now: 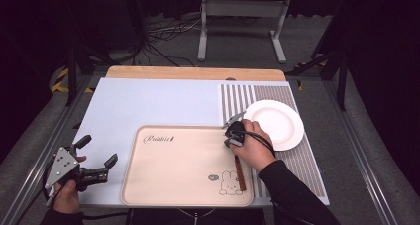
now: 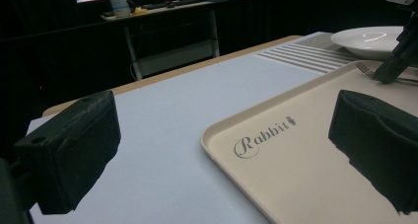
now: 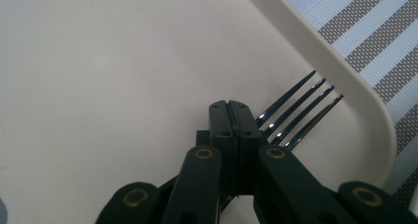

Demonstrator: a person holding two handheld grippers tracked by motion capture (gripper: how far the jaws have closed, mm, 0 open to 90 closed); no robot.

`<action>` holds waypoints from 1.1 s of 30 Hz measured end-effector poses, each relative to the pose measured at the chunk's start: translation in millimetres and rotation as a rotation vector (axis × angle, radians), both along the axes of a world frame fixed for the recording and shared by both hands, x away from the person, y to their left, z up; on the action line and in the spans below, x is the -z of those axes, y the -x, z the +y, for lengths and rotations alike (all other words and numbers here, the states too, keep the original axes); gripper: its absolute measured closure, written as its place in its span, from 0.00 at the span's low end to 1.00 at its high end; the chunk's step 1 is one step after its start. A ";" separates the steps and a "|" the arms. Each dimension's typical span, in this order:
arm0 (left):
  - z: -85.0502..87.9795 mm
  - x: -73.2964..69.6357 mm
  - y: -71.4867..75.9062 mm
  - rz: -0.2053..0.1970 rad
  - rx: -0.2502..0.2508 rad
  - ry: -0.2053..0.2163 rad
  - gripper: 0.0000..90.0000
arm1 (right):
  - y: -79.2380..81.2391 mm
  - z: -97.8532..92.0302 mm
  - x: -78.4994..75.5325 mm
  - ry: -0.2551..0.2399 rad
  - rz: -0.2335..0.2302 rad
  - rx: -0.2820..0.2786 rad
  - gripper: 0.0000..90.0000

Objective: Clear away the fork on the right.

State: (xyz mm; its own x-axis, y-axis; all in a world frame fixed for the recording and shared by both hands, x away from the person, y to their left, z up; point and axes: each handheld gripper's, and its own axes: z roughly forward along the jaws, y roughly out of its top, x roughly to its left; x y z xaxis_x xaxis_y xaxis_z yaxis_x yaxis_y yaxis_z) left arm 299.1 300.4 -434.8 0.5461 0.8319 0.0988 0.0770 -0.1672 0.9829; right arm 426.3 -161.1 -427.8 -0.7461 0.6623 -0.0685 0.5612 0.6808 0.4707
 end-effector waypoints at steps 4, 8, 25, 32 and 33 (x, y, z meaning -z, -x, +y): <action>0.1 0.1 -0.4 0.001 0.002 -0.004 0.00 | -0.2 -4.9 -0.1 -0.002 0.002 0.018 1.00; 0.2 0.0 -0.1 0.002 0.001 -0.004 0.00 | -0.1 -8.8 -0.5 0.005 0.001 0.038 1.00; 0.1 0.0 0.1 0.001 0.000 -0.001 0.00 | 10.4 -15.6 -21.0 -0.067 -0.067 0.018 0.78; 0.1 0.1 -0.1 0.003 0.000 -0.003 0.00 | 26.2 -25.6 -43.7 -0.210 -0.179 -0.029 0.23; -0.4 0.1 0.0 0.003 0.001 -0.003 0.00 | 28.3 -27.2 -45.8 -0.221 -0.189 -0.033 0.20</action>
State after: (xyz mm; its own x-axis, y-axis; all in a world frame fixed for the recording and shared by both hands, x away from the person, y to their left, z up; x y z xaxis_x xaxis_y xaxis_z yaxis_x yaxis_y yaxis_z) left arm 299.1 300.0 -434.9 0.5473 0.8310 0.1000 0.0792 -0.1703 0.9822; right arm 398.0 -188.4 -381.9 -0.7551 0.6524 -0.0647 0.4289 0.5663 0.7038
